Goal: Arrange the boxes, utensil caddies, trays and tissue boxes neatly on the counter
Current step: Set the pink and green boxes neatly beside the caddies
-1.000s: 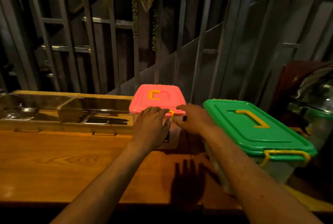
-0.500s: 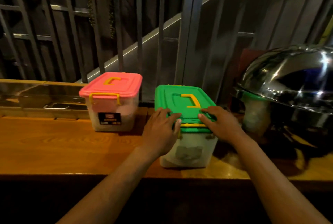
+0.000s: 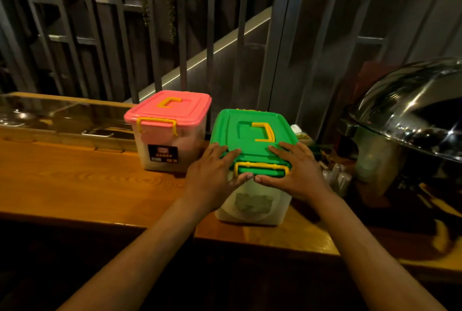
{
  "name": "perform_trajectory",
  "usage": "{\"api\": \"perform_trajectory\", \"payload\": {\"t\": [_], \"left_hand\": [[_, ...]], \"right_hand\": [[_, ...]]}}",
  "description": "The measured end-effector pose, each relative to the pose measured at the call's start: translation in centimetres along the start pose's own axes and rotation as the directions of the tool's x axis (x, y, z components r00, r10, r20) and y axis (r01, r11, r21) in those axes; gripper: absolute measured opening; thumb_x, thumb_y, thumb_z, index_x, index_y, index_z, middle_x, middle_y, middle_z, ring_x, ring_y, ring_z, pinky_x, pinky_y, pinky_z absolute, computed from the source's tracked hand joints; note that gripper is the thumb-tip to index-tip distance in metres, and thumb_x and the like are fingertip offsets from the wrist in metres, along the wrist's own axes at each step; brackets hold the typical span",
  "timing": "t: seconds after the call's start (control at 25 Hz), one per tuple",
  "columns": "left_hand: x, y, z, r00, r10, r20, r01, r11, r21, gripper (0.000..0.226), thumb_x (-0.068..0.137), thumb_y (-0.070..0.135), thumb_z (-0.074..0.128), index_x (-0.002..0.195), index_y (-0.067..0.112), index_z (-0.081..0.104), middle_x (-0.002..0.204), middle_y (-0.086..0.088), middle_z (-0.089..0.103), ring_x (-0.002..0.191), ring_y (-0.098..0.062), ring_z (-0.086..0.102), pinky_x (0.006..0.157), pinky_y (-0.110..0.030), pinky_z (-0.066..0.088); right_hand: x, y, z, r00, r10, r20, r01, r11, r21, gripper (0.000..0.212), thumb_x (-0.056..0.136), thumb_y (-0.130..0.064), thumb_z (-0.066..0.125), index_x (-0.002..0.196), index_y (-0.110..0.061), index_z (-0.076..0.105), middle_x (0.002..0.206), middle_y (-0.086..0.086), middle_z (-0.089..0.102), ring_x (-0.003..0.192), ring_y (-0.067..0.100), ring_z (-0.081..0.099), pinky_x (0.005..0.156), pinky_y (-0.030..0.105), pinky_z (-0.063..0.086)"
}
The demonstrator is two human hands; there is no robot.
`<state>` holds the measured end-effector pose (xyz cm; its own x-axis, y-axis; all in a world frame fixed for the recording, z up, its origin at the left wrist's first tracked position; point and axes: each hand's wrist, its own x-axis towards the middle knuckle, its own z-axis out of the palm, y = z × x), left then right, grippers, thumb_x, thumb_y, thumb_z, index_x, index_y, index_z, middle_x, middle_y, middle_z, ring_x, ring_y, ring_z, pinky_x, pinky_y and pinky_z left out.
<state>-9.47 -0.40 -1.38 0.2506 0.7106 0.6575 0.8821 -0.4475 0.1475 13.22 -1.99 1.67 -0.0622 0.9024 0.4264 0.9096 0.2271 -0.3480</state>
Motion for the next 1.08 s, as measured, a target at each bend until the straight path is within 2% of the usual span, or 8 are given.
{"api": "perform_trajectory", "payload": {"t": [0.12, 0.24, 0.4, 0.48, 0.6, 0.84, 1.08], "left_hand": [[0.7, -2.1, 0.1, 0.999, 0.036, -0.018, -0.036, 0.999, 0.008, 0.071, 0.083, 0.074, 0.035, 0.131, 0.028, 0.059, 0.127, -0.003, 0.061, 0.128, -0.022, 0.050, 0.088, -0.036, 0.052], [1.4, -4.0, 0.8, 0.999, 0.040, -0.018, -0.039, 0.999, 0.036, 0.067, 0.086, 0.070, 0.037, 0.134, 0.027, 0.055, 0.129, -0.002, 0.057, 0.131, -0.021, 0.046, 0.087, -0.035, 0.051], [3.6, -6.7, 2.5, 0.998, 0.065, 0.018, -0.066, 0.997, 0.035, 0.066, 0.090, 0.069, 0.035, 0.136, 0.025, 0.050, 0.132, -0.004, 0.053, 0.133, -0.024, 0.041, 0.097, -0.038, 0.045], [4.8, -7.8, 3.1, 0.995, 0.099, 0.028, -0.100, 0.994, 0.040, 0.068, 0.090, 0.068, 0.033, 0.136, 0.022, 0.051, 0.130, -0.008, 0.054, 0.129, -0.028, 0.044, 0.105, -0.040, 0.039], [6.8, -8.9, 4.3, 0.993, 0.115, 0.041, -0.118, 0.990, 0.073, 0.069, 0.091, 0.068, 0.030, 0.136, 0.021, 0.051, 0.130, -0.009, 0.055, 0.127, -0.030, 0.045, 0.105, -0.041, 0.034], [10.2, -10.7, 7.2, 0.991, 0.103, 0.081, -0.112, 0.988, 0.110, 0.068, 0.091, 0.070, 0.024, 0.137, 0.026, 0.046, 0.134, -0.007, 0.053, 0.131, -0.029, 0.043, 0.108, -0.053, 0.025], [12.3, -11.5, 9.2, 0.995, 0.094, 0.035, -0.098, 0.987, 0.128, 0.066, 0.091, 0.069, 0.027, 0.136, 0.026, 0.049, 0.132, -0.007, 0.054, 0.129, -0.029, 0.045, 0.109, -0.061, 0.018]], "right_hand": [[1.4, -0.3, 1.4, 0.999, -0.038, 0.001, 0.038, 0.999, -0.010, 0.107, 0.047, -0.096, 0.045, 0.137, -0.039, 0.051, 0.149, -0.006, 0.044, 0.142, 0.023, 0.023, 0.117, 0.039, 0.019], [3.2, -0.3, 3.0, 0.999, -0.044, 0.006, 0.044, 0.999, -0.020, 0.106, 0.049, -0.100, 0.041, 0.138, -0.042, 0.050, 0.150, -0.007, 0.043, 0.141, 0.025, 0.025, 0.116, 0.044, 0.025], [6.4, -0.9, 4.7, 0.998, -0.056, 0.001, 0.056, 0.997, -0.047, 0.098, 0.056, -0.092, 0.051, 0.139, -0.040, 0.049, 0.149, -0.006, 0.043, 0.140, 0.024, 0.027, 0.117, 0.041, 0.023], [7.7, -0.8, 5.4, 0.998, -0.055, -0.003, 0.055, 0.996, -0.064, 0.103, 0.053, -0.097, 0.043, 0.139, -0.040, 0.049, 0.149, -0.005, 0.044, 0.139, 0.025, 0.029, 0.117, 0.041, 0.024], [10.0, -0.1, 6.4, 0.999, -0.046, 0.001, 0.046, 0.996, -0.071, 0.110, 0.050, -0.102, 0.034, 0.139, -0.040, 0.048, 0.148, -0.004, 0.044, 0.138, 0.025, 0.030, 0.117, 0.042, 0.024], [13.9, 0.8, 7.5, 0.999, -0.033, 0.007, 0.033, 0.996, -0.080, 0.106, 0.051, -0.099, 0.040, 0.138, -0.040, 0.048, 0.148, -0.002, 0.045, 0.137, 0.020, 0.032, 0.118, 0.038, 0.020], [16.8, 2.3, 8.5, 1.000, -0.014, 0.010, 0.014, 0.998, -0.063, 0.105, 0.050, -0.097, 0.046, 0.139, -0.041, 0.048, 0.147, -0.004, 0.044, 0.136, 0.021, 0.033, 0.116, 0.041, 0.028]]}}
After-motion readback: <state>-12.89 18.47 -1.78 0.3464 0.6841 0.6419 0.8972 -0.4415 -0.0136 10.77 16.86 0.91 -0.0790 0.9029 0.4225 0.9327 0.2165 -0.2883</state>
